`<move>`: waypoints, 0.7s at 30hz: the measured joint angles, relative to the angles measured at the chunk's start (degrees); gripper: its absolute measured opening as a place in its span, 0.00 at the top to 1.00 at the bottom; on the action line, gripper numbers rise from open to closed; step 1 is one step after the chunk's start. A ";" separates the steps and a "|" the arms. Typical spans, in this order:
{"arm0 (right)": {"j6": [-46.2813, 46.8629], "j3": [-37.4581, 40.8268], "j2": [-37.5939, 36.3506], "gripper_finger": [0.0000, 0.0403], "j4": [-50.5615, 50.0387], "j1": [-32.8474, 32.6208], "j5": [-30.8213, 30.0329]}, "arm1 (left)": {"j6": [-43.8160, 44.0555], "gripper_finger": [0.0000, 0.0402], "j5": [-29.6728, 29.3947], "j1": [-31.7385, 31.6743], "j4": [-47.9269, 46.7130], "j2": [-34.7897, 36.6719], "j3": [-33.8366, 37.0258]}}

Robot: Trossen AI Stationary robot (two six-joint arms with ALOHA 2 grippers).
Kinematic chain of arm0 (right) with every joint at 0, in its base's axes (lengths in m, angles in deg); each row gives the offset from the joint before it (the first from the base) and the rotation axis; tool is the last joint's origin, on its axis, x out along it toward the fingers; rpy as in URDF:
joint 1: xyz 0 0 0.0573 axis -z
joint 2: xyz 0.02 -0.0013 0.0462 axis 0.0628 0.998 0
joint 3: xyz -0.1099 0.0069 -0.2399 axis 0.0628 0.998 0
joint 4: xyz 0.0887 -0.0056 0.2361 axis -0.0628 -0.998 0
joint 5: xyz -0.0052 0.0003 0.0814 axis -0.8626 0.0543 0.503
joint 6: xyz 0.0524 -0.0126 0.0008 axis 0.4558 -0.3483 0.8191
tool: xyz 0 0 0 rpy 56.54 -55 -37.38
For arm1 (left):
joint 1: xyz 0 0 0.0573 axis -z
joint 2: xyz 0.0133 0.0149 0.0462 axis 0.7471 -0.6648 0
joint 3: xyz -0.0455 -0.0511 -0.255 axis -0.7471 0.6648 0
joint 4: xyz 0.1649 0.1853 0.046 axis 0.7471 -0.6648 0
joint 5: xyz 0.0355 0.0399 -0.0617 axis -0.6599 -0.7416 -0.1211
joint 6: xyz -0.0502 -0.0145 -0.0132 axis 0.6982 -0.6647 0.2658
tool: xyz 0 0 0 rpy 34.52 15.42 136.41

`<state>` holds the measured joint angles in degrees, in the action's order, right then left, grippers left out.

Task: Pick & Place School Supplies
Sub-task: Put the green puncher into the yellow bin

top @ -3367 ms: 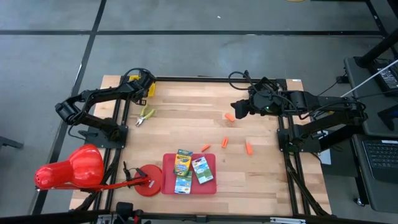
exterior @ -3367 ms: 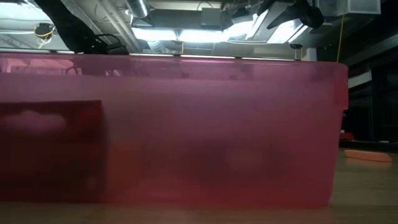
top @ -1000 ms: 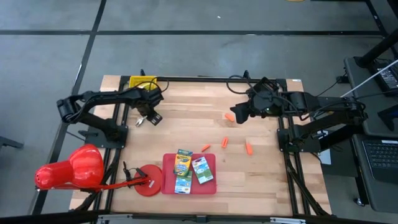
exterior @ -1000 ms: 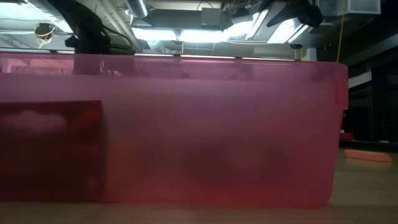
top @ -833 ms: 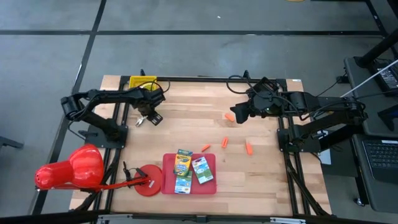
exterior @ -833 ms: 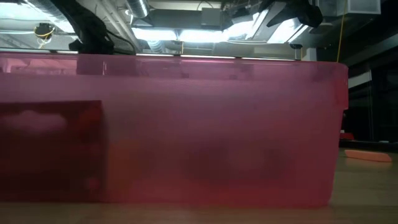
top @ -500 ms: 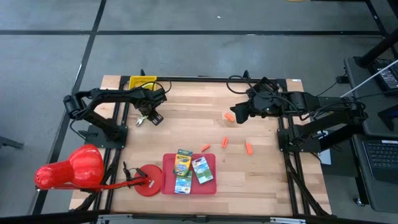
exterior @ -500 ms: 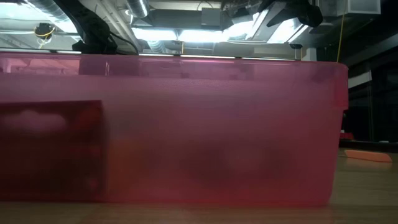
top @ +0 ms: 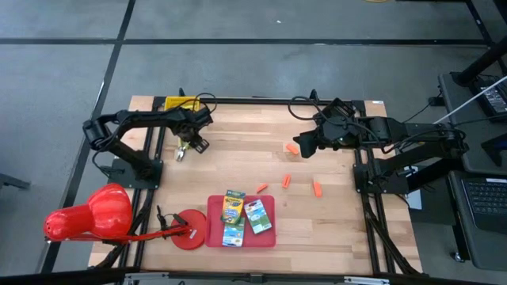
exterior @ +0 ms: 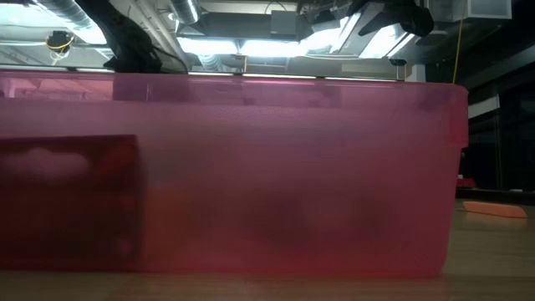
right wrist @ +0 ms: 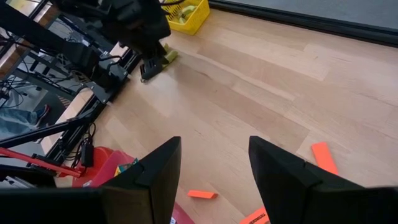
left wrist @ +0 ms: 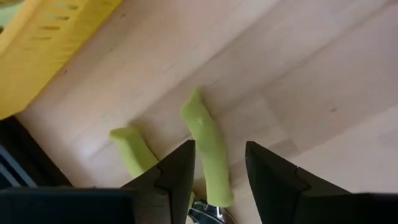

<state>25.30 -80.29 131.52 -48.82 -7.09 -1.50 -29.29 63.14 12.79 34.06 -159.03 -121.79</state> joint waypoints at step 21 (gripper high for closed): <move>-0.78 0.00 0.00 0.52 0.04 -0.02 0.02 | 9.85 0.91 8.43 0.35 6.55 -4.85 -1.10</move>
<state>24.52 -80.29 131.52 -48.78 -7.11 -1.48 -19.44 71.57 13.14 40.61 -163.87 -122.88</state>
